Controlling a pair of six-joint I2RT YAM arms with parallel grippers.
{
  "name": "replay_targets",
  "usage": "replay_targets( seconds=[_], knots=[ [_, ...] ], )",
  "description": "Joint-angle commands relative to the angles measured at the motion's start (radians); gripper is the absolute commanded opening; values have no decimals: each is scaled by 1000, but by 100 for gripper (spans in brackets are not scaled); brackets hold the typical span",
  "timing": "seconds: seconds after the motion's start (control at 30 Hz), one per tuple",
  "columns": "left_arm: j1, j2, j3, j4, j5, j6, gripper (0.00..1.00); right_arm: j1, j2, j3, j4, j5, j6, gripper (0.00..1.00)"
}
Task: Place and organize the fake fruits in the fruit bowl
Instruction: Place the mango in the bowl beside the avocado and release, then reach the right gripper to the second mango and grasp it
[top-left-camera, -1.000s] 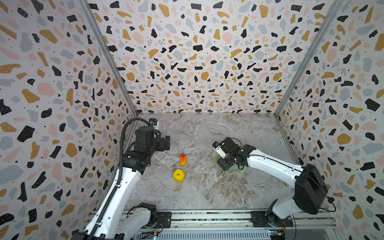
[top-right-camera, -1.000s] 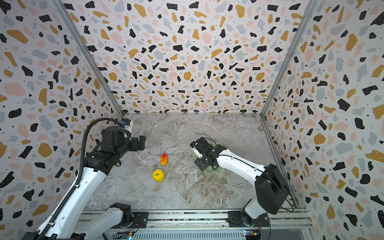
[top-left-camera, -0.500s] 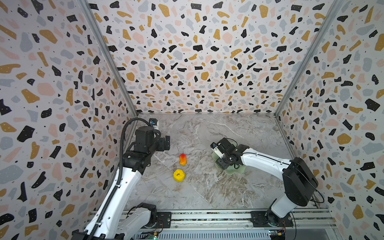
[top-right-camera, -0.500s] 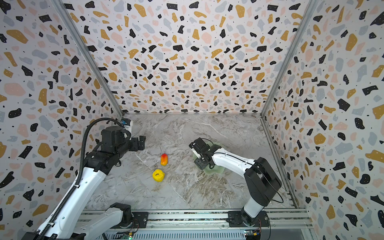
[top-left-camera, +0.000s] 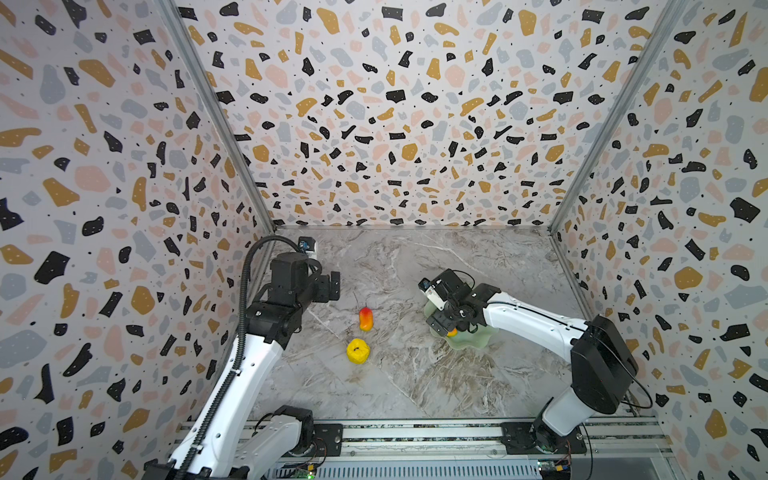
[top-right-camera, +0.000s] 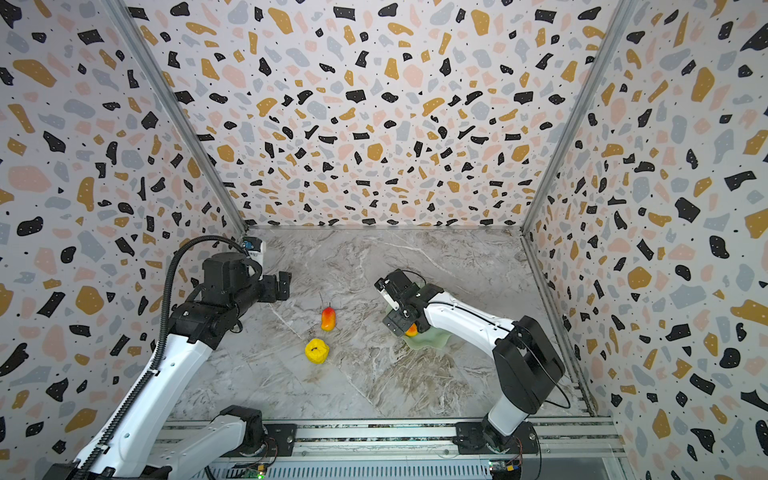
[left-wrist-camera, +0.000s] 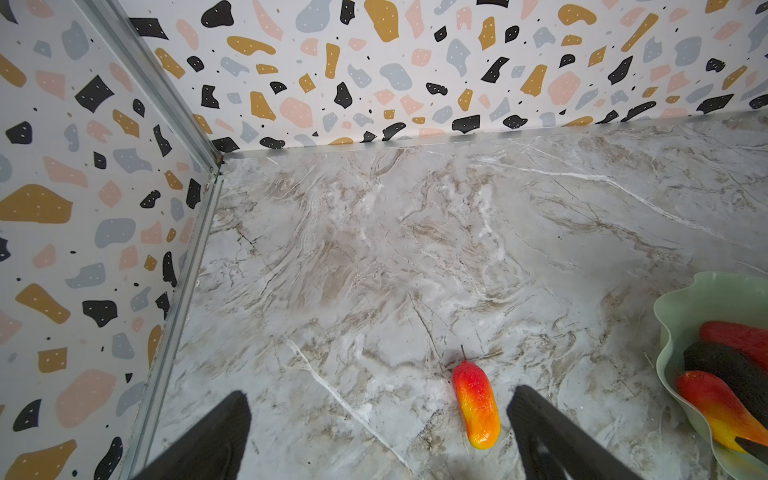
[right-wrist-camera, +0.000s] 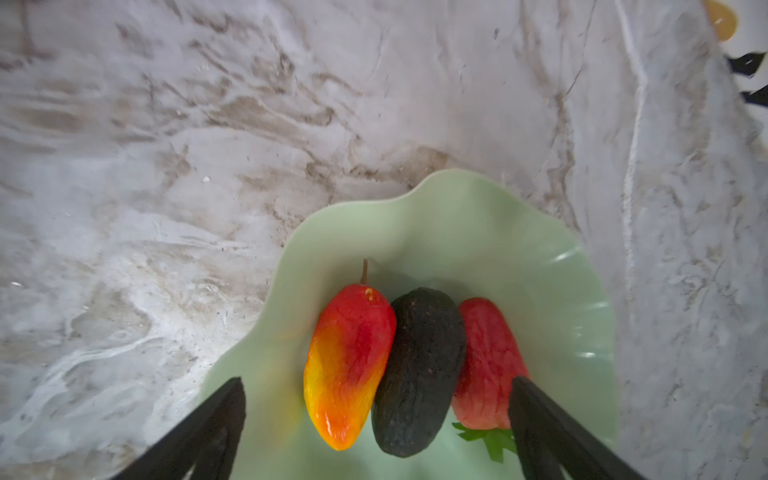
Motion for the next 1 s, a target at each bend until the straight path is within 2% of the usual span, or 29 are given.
replay_targets(
  seconds=[0.0,0.1,0.23,0.43,0.73,0.97],
  knots=[
    [-5,-3,-5,16,2,-2,100,45,-65,77,-20,-34,-12,99],
    [-5,-2,-5,17,1,-4,100,123,-42,118,12,-100,-1,99],
    [-5,-1,-3,13,0,-5,100,201,61,189,86,-156,51,99],
    [-5,-11,-4,8,-2,-5,100,219,278,392,156,-240,226,99],
    [-5,-23,-13,15,1,1,100,252,551,552,239,-234,447,100],
    [-5,-25,-24,23,3,8,100,253,638,588,239,-194,481,83]
  ],
)
